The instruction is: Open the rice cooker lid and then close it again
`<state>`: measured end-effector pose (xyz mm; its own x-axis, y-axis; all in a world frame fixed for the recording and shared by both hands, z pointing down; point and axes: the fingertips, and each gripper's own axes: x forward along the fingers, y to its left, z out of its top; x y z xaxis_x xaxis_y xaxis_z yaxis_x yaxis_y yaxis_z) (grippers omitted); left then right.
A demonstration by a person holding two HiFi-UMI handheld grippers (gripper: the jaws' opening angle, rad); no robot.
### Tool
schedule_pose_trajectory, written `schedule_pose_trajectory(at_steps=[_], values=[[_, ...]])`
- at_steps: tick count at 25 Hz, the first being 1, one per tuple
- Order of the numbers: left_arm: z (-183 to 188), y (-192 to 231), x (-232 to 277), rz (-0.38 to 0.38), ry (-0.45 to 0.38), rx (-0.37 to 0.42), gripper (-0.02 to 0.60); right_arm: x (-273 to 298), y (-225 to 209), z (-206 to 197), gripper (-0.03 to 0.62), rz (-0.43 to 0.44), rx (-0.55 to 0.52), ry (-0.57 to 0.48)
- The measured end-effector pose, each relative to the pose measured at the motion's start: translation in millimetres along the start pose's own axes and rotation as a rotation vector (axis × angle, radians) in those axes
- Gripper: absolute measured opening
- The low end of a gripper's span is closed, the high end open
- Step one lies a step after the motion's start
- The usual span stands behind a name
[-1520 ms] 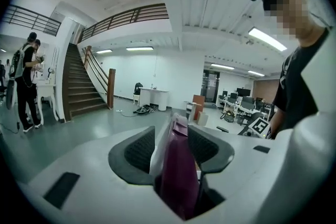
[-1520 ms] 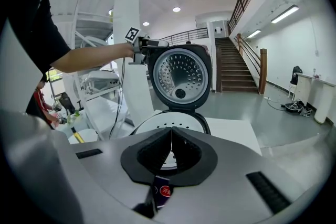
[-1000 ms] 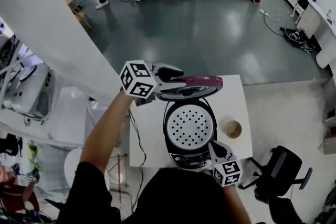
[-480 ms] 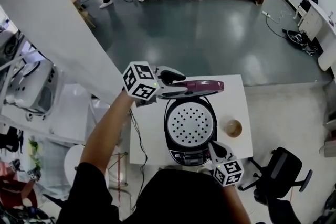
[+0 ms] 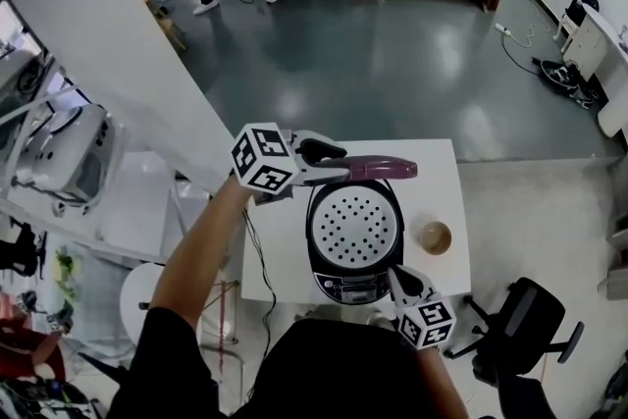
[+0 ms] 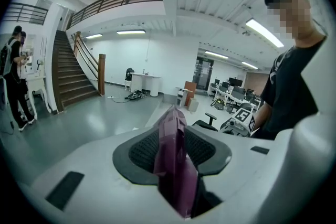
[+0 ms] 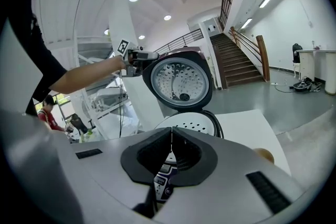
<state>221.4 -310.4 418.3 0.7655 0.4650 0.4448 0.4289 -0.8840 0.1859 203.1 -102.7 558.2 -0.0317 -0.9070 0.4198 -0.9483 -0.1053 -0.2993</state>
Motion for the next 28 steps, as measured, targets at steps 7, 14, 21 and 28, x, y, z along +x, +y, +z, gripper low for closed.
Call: schedule_pose_trajectory(at_steps=[7, 14, 21, 28], values=[[-11, -23, 6, 0.031, 0.034, 0.087, 0.129, -12, -3, -6, 0.002, 0.018, -0.01, -0.001], [-22, -40, 12, 0.054, 0.094, 0.114, 0.123, -20, -2, -10, 0.002, 0.05, -0.026, 0.004], [-29, -49, 14, 0.12, 0.129, 0.136, 0.118, -18, -8, -8, 0.002, 0.086, -0.056, 0.004], [-37, -61, 16, 0.16, 0.127, 0.172, 0.121, -7, -24, 9, 0.002, 0.113, -0.082, -0.044]])
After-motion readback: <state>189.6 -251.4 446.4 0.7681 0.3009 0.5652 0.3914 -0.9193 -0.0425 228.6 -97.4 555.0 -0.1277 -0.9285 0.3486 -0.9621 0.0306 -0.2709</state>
